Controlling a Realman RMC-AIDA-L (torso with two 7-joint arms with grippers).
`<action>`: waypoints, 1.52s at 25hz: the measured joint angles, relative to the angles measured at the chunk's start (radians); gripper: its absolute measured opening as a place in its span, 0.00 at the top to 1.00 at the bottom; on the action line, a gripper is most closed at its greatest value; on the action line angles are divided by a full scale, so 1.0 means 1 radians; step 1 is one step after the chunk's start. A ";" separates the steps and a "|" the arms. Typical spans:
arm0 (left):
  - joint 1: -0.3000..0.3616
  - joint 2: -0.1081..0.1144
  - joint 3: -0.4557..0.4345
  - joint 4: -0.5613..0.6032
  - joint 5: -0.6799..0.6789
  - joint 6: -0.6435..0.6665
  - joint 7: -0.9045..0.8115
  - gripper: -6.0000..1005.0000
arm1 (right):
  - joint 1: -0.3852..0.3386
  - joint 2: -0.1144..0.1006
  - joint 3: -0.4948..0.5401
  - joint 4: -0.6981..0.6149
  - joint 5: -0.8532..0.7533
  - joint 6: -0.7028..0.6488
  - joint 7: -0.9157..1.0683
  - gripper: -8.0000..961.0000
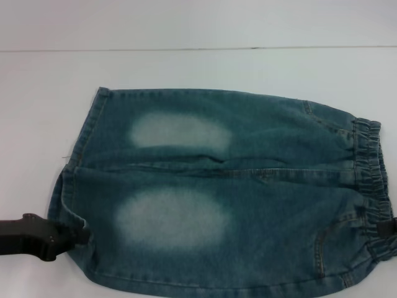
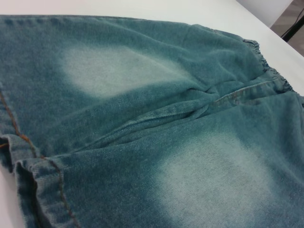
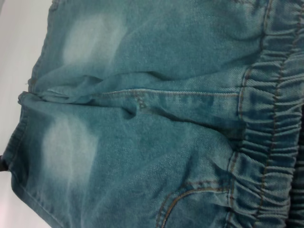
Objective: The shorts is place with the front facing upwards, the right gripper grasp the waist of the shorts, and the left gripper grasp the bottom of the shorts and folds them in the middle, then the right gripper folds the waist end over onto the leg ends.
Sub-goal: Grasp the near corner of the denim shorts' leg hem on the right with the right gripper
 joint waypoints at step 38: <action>-0.007 0.000 0.008 0.002 0.000 0.003 -0.003 0.94 | -0.008 0.017 0.015 -0.002 0.001 -0.009 0.029 0.02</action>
